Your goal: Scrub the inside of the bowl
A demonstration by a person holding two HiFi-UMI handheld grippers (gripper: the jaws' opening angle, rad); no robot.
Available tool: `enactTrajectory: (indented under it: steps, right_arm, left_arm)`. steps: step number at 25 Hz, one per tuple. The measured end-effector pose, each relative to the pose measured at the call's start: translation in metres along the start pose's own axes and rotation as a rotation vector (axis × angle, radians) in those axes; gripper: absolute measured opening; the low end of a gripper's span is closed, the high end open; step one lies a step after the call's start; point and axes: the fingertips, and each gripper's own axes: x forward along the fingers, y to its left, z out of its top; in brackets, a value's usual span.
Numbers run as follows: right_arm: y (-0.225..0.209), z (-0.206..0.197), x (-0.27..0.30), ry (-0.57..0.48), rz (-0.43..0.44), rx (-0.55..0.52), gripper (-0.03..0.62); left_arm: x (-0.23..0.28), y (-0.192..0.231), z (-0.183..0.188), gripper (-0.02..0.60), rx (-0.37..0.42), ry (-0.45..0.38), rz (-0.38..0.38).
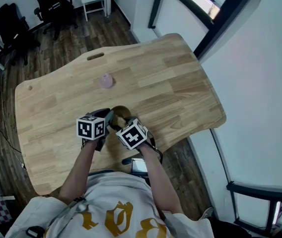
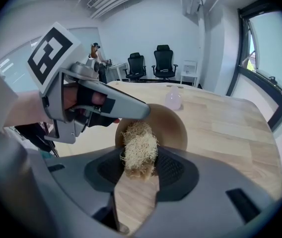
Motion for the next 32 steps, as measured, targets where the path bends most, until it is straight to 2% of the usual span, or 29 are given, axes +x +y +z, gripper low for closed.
enactTrajectory:
  steps: [3, 6, 13, 22, 32]
  right_arm:
    - [0.0, -0.001, 0.001, 0.051, 0.011, -0.051, 0.172]
    - [-0.003, -0.003, 0.0, 0.083, 0.017, -0.037, 0.172]
    - [-0.02, -0.013, 0.004, 0.128, -0.068, -0.003, 0.172]
    - [-0.037, -0.008, -0.003, 0.082, -0.151, 0.024, 0.172]
    - [-0.022, 0.002, -0.003, 0.014, -0.1, -0.046, 0.172]
  left_arm:
    - [0.0, 0.001, -0.001, 0.057, -0.002, 0.004, 0.003]
    - [0.0, 0.0, -0.001, 0.057, -0.001, 0.007, 0.003]
    - [0.004, -0.001, -0.009, 0.057, 0.016, 0.043, -0.006]
    - [0.007, -0.009, -0.013, 0.057, 0.005, 0.055, -0.027]
    - [0.005, -0.009, -0.012, 0.057, -0.003, 0.056, -0.033]
